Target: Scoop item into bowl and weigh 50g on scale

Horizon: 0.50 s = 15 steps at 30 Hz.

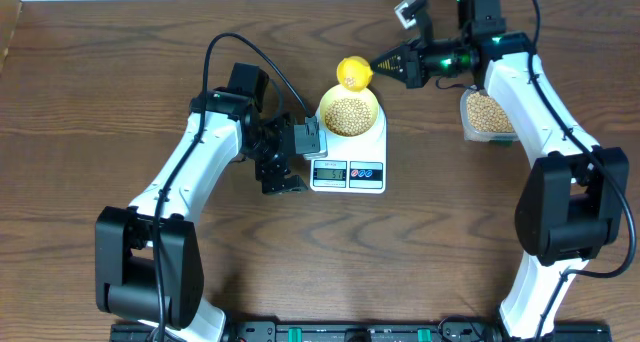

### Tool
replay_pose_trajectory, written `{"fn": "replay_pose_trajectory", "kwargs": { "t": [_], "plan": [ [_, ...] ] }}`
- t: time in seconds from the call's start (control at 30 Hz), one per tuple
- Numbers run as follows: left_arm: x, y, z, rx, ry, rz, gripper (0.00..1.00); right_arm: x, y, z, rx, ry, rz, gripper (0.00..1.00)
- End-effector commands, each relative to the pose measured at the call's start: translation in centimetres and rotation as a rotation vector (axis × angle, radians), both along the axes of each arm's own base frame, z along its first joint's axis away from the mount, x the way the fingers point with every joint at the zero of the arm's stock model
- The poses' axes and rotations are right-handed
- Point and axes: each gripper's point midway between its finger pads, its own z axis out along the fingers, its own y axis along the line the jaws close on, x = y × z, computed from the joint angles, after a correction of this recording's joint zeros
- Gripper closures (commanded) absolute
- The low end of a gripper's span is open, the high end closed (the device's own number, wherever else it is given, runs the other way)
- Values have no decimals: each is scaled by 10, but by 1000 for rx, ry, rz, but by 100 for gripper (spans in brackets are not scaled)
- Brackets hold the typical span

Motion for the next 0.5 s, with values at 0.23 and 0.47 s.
{"fn": "replay_pose_trajectory", "kwargs": {
  "t": [0.23,0.47],
  "plan": [
    [-2,-1,-1,-13,12,-6,2,-1,-5,-13,-43,0,-1,99],
    [-2,-1,-1,-13,12,-6,3,-18,10,-35,-173,-25,59,99]
  ]
}}
